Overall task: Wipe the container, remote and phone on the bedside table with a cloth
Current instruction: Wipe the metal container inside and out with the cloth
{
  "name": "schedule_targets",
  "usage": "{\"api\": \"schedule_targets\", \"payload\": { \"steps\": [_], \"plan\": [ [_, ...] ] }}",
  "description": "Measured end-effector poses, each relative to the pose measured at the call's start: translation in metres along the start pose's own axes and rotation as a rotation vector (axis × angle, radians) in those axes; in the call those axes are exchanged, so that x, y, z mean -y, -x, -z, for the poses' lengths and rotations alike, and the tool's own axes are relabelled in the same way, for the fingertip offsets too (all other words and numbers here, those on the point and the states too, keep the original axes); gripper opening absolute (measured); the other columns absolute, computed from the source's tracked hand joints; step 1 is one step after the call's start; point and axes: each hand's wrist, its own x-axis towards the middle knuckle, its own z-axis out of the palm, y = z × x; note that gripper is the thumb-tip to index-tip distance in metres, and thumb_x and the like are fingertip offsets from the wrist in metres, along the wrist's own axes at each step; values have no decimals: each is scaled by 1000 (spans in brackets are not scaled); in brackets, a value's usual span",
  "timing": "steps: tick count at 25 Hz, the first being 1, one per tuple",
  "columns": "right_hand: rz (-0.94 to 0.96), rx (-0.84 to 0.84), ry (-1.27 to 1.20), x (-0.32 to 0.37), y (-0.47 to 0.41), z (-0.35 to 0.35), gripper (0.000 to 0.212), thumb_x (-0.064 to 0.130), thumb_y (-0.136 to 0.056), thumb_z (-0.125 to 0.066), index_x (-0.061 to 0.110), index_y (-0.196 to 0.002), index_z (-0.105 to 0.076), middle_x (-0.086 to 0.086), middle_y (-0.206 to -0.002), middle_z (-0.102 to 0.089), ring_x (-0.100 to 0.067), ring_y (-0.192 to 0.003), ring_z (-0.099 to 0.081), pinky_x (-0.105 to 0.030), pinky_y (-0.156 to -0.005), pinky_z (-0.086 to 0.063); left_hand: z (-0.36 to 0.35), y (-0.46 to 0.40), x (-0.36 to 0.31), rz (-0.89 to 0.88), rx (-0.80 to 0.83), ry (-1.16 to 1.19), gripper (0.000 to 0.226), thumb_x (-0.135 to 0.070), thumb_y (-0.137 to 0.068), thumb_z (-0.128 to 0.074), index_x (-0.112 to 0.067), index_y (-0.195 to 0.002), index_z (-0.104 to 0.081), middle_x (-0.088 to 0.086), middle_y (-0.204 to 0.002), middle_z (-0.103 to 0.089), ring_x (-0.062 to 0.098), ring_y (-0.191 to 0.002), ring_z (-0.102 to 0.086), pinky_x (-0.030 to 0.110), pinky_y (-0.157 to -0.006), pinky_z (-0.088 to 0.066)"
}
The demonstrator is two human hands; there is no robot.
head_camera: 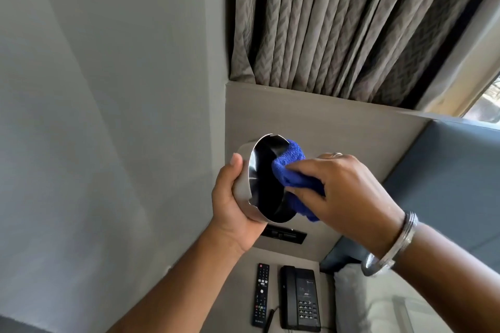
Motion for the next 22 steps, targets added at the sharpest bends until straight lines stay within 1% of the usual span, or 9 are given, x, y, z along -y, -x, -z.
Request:
{"api": "schedule_targets", "payload": {
  "steps": [3, 6, 9, 12, 14, 16, 19, 21, 22],
  "plan": [
    [53, 127, 148, 2, 1, -9, 14, 30, -76, -57, 25, -87, -65, 4, -69, -59, -21, -79, -55, -32, -72, -40, -6, 2, 6, 40, -5, -39, 71, -56, -65, -80, -8, -116, -73, 14, -110, -73, 29, -106, -68, 38, -92, -56],
    [25, 235, 161, 3, 0, -15, 9, 29, -79, -55, 23, -72, -54, 4, -65, -53, -21, -69, -46, -32, -65, -33, -8, 1, 19, 112, -34, -53, 65, -56, -62, -82, -11, -108, -77, 12, -103, -76, 26, -97, -72, 37, -86, -57],
    [-86, 339, -14, 0, 7, -16, 28, 24, -79, -60, 25, -57, -42, 7, -53, -44, -12, -54, -41, -26, -56, -31, -5, 2, 31, 161, -69, -53, 52, -52, -65, -79, -13, -99, -80, 8, -94, -78, 23, -88, -74, 33, -77, -60],
    [-145, 458, -241, 2, 8, -15, 28, 20, -80, -57, 17, -53, -51, -5, -49, -58, -11, -40, -50, -28, -43, -47, -1, 1, 38, 181, -96, -49, 63, -56, -52, -87, -12, -96, -81, 8, -91, -79, 23, -86, -76, 32, -72, -61],
    [-221, 508, -456, 4, 1, -8, 26, 20, -83, -59, 10, -59, -58, -10, -53, -63, -17, -42, -56, -30, -44, -51, 0, 1, 40, 165, -65, -37, 69, -60, -51, -86, -10, -99, -80, 10, -91, -79, 24, -88, -75, 34, -73, -60],
    [-330, 404, -794, 6, -8, -4, 22, 17, -85, -65, 8, -64, -65, -12, -60, -65, -16, -53, -59, -29, -55, -51, -5, 0, 38, 139, -33, 17, 73, -60, -63, -81, -6, -112, -74, 16, -103, -75, 29, -101, -70, 39, -89, -57],
    [-636, 131, -1560, 8, -19, 1, 14, 16, -86, -64, 4, -82, -69, -18, -76, -70, -26, -66, -66, -34, -66, -57, -12, -11, 28, 81, 40, 44, 77, -63, -90, -51, -1, -135, -55, 22, -130, -62, 33, -127, -53, 41, -116, -33],
    [-687, -48, -1624, -3, -23, 8, 26, 18, -87, -63, -5, -99, -66, -26, -95, -69, -31, -81, -66, -39, -76, -56, -11, -19, 15, 93, -13, 104, 82, -65, -93, -43, -1, -144, -44, 22, -140, -54, 31, -135, -46, 40, -124, -19],
    [-660, -111, -1552, -8, -24, 18, 32, 18, -86, -63, -8, -104, -64, -29, -103, -68, -34, -87, -66, -42, -79, -56, -9, -22, 6, 131, -49, 147, 81, -64, -92, -46, -2, -144, -44, 22, -139, -55, 32, -133, -50, 41, -122, -25]
  ]
}}
